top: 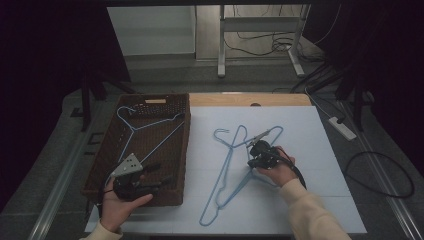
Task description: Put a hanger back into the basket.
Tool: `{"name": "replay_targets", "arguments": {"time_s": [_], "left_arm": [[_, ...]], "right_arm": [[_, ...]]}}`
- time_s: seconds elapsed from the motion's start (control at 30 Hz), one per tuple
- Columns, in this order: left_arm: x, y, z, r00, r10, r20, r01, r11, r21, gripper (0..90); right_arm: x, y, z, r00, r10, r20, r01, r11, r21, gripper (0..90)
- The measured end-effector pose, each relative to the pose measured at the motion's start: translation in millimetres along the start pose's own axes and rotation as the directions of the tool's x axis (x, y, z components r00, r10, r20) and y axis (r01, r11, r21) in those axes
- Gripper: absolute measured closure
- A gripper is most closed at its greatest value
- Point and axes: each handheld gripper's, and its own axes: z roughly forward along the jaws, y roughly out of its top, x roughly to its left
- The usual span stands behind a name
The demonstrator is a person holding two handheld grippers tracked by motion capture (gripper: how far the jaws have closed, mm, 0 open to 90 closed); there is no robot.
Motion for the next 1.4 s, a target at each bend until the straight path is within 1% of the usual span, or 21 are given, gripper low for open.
{"name": "replay_targets", "arguments": {"time_s": [0.1, 0.3, 0.4, 0.47, 0.5, 0.57, 0.67, 0.7, 0.73, 0.8, 0.83, 0.87, 0.9, 0.93, 1.0, 1.03, 1.07, 1.17, 1.3, 1.37, 1.4], "left_arm": [[0.0, 0.0, 0.2, 1.0000, 0.000, 0.001, 0.000, 1.0000, 0.002, 36.4], [0.0, -0.1, 0.5, 1.0000, -0.001, 0.000, 0.001, 1.0000, 0.002, 36.4], [0.0, 0.0, 0.6, 1.0000, -0.001, 0.000, 0.001, 1.0000, 0.000, 36.4], [-0.1, 0.2, 0.3, 1.0000, 0.001, 0.000, -0.001, 1.0000, 0.001, 36.4], [-0.2, 0.3, 0.3, 1.0000, 0.001, 0.000, -0.001, 1.0000, 0.001, 36.4], [-0.1, 0.2, 0.4, 1.0000, 0.000, 0.000, 0.000, 1.0000, -0.001, 36.4], [-0.1, 0.2, 0.1, 1.0000, 0.002, 0.000, -0.002, 1.0000, 0.001, 36.5], [-0.2, 0.2, 0.1, 1.0000, 0.001, 0.000, -0.001, 1.0000, 0.000, 36.5], [-0.1, 0.3, 0.1, 1.0000, 0.002, 0.000, -0.002, 1.0000, -0.001, 36.5], [-0.3, 0.5, -0.5, 1.0000, 0.002, -0.001, -0.002, 1.0000, -0.003, 36.5], [-0.4, 0.7, -1.1, 1.0000, 0.002, 0.000, -0.002, 1.0000, -0.006, 36.5], [-0.3, 0.8, -1.5, 1.0000, 0.003, 0.000, -0.003, 1.0000, -0.006, 36.5], [-0.3, 0.8, -1.9, 1.0000, 0.003, -0.001, -0.003, 1.0000, -0.009, 36.5], [-0.2, 0.8, -2.1, 1.0000, 0.002, -0.001, -0.002, 0.9999, -0.012, 36.5], [0.4, 0.8, -2.3, 1.0000, 0.002, -0.001, -0.002, 0.9999, -0.012, 36.5], [0.8, 0.7, -2.2, 1.0000, 0.001, -0.001, -0.001, 0.9999, -0.012, 36.5], [1.0, 0.8, -2.3, 1.0000, 0.001, 0.000, -0.001, 0.9999, -0.012, 36.5], [1.1, 1.3, -3.1, 1.0000, 0.002, 0.001, -0.002, 0.9999, -0.014, 36.4], [1.2, 1.7, -3.8, 1.0000, 0.001, 0.001, -0.001, 0.9998, -0.019, 36.5], [1.0, 1.6, -3.3, 1.0000, 0.002, 0.002, -0.002, 0.9999, -0.016, 36.5], [1.0, 1.6, -3.1, 1.0000, 0.004, 0.003, -0.004, 0.9999, -0.014, 36.5]], "right_arm": [[0.0, -7.0, -3.5, 0.9999, 0.012, 0.000, -0.012, 1.000, 0.006, 89.9], [1.9, -20.2, -8.1, 0.9999, 0.015, 0.001, -0.015, 1.000, 0.017, 89.9], [2.0, -22.2, -8.3, 0.9999, 0.009, -0.005, -0.009, 1.000, 0.009, 89.9], [2.6, -19.2, -10.0, 1.0000, 0.003, 0.000, -0.003, 1.000, -0.020, 89.9], [3.1, -16.5, -10.9, 1.0000, -0.001, -0.001, 0.001, 0.999, -0.036, 89.8], [3.3, -7.3, -12.4, 0.9996, -0.027, 0.003, 0.027, 0.998, -0.062, 89.8], [2.6, 5.4, -11.5, 0.9990, -0.043, -0.013, 0.041, 0.995, -0.090, 89.5], [0.9, 14.1, -9.2, 0.9988, -0.047, -0.016, 0.045, 0.994, -0.096, 86.2], [0.0, 18.6, -7.4, 0.9987, -0.047, -0.020, 0.045, 0.994, -0.100, 82.7], [-3.1, 31.2, -1.6, 0.9984, -0.047, -0.033, 0.043, 0.993, -0.112, 73.1], [-4.1, 35.8, 0.8, 0.9985, -0.048, -0.025, 0.045, 0.993, -0.110, 68.7], [-6.8, 44.9, 6.3, 0.9986, -0.050, -0.018, 0.048, 0.993, -0.105, 61.9], [-8.6, 49.0, 9.3, 0.9987, -0.046, -0.021, 0.043, 0.994, -0.103, 58.6], [-11.0, 53.8, 13.2, 0.9989, -0.041, -0.023, 0.038, 0.994, -0.100, 57.7], [-14.6, 61.8, 21.4, 0.9985, -0.050, -0.023, 0.048, 0.995, -0.085, 56.1], [-16.1, 65.6, 26.6, 0.9988, -0.045, -0.019, 0.044, 0.997, -0.071, 54.7], [-17.1, 68.9, 31.8, 0.9988, -0.047, -0.016, 0.046, 0.997, -0.055, 53.9], [-16.9, 73.9, 39.6, 0.9985, -0.052, -0.018, 0.051, 0.998, -0.032, 54.6], [-13.0, 77.6, 47.1, 0.9970, -0.073, -0.023, 0.074, 0.997, 0.013, 61.6], [-11.6, 78.4, 49.3, 0.9967, -0.079, -0.019, 0.080, 0.996, 0.033, 63.4], [-11.4, 79.1, 49.1, 0.9963, -0.080, -0.029, 0.081, 0.996, 0.035, 67.7]]}}
